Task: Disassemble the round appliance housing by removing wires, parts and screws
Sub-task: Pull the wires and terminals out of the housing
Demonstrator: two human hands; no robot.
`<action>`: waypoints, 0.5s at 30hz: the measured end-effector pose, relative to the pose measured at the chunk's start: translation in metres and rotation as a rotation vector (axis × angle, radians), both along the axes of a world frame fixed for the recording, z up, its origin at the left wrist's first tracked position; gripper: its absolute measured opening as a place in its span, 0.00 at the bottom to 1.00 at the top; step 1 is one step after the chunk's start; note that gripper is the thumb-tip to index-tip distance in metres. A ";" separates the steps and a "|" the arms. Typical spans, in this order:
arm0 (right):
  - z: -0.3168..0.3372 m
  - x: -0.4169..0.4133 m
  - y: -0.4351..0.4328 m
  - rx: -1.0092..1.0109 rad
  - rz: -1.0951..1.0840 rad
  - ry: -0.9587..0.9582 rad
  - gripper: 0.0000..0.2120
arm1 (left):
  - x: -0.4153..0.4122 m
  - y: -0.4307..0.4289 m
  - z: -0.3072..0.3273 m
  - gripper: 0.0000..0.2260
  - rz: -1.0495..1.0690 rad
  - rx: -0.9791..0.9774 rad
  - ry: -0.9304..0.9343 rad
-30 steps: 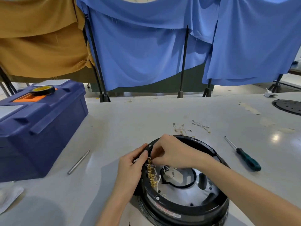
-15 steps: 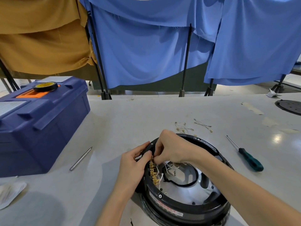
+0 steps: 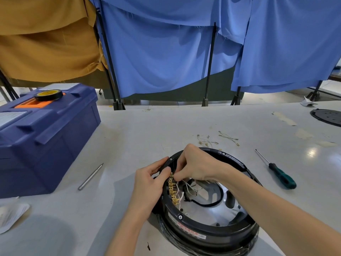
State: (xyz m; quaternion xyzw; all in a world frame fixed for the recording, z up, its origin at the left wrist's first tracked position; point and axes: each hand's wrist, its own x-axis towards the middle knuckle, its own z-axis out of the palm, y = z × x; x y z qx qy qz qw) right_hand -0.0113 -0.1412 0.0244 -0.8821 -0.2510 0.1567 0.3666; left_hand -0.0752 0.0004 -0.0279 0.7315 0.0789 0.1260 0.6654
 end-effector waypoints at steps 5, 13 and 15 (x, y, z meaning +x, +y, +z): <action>-0.002 0.000 -0.001 0.028 -0.009 0.046 0.04 | 0.000 0.000 0.001 0.13 0.003 0.002 -0.002; -0.005 0.004 -0.013 0.101 -0.012 0.175 0.05 | 0.001 -0.001 -0.001 0.12 0.017 -0.034 0.009; -0.003 0.004 -0.014 0.133 0.002 0.207 0.05 | 0.001 -0.001 -0.002 0.12 0.020 -0.037 0.008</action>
